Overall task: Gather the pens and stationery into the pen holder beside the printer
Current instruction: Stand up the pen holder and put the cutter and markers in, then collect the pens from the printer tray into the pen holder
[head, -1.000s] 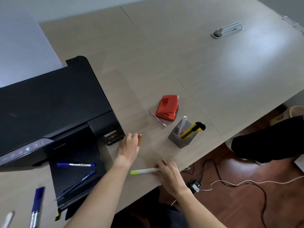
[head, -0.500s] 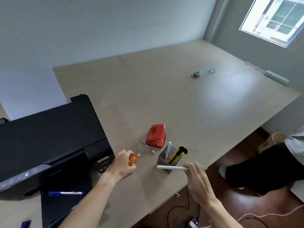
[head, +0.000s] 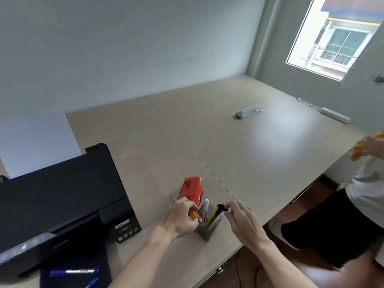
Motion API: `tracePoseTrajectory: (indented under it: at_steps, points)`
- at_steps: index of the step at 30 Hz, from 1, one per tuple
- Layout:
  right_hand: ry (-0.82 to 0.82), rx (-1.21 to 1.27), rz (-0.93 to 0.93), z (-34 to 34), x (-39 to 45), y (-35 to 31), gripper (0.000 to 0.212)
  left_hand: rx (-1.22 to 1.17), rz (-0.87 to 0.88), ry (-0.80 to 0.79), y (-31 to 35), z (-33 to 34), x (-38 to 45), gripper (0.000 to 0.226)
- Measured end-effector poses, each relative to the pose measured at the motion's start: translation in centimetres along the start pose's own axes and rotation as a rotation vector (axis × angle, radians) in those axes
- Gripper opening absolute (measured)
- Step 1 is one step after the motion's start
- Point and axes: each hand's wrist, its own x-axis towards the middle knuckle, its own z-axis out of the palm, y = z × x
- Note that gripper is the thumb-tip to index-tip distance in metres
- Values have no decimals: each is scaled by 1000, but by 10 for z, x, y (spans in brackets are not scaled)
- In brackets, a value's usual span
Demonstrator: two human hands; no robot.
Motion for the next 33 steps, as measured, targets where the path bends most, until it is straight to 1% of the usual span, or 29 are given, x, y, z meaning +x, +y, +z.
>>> tracePoseTrajectory:
  at_steps: [2,4,6,9,13,16,19,22,26,29,31,33]
  points:
    - [-7,19,64,6,-2,-2,13,40,14,-29,-2,6,-1,33]
    - [-32,18,131,11,-7,0,12,56,22,-38,-5,10,-1,37]
    - [-113,-9,203,13,-12,3,6,72,36,-39,-9,12,-1,39]
    - [-213,-54,303,16,-18,9,11,70,55,-43,-15,12,-1,39]
    - [-275,-62,364,20,-19,9,16,37,64,-48,-19,13,3,33]
    - [-326,-49,390,29,-25,5,21,0,22,7,-22,11,3,21]
    - [-429,-51,355,48,-37,-5,25,-3,-15,67,-34,9,-8,11]
    - [-524,-43,287,72,-45,-20,25,28,-101,89,-63,7,-38,12]
    - [-572,-43,125,102,-35,-46,25,93,-249,146,-110,-6,-94,11]
    - [-591,-31,21,123,-11,-68,20,118,-358,214,-131,-21,-134,10]
    - [-600,-22,-28,135,7,-82,13,113,-426,267,-142,-29,-155,10]
    - [-590,-26,-60,147,26,-94,16,135,-490,316,-152,-37,-173,9]
